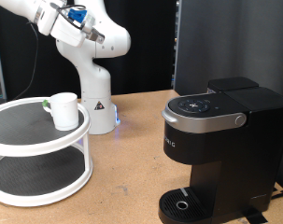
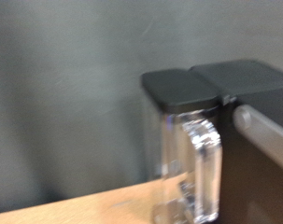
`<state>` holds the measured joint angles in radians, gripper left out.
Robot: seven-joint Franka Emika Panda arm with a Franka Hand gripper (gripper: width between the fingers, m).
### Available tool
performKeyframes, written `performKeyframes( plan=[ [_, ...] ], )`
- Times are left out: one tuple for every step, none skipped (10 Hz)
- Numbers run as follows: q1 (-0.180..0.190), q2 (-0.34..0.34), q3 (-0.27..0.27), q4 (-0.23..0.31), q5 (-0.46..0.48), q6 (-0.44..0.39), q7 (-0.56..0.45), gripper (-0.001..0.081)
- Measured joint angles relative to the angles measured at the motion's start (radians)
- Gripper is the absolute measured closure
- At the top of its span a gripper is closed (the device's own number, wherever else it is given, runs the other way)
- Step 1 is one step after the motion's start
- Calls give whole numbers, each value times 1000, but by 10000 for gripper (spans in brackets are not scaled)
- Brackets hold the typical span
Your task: Make a cup of coffee with the keurig machine
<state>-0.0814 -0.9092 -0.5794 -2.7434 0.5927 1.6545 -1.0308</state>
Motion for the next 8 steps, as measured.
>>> performKeyframes(
  plan=[
    [-4, 0, 0, 11, -32, -38, 17, 799],
    [-6, 0, -1, 19, -37, -52, 20, 799],
    [-6, 0, -6, 21, -37, -55, 20, 799],
    [-6, 1, -6, 19, -40, -55, 21, 799],
    [-6, 7, 5, 24, -103, -83, 49, 799],
    [-7, 20, 25, 31, -178, -116, 94, 799],
    [-8, 34, 46, 38, -242, -134, 141, 799],
    [-9, 48, 64, 45, -295, -152, 178, 799]
  ],
)
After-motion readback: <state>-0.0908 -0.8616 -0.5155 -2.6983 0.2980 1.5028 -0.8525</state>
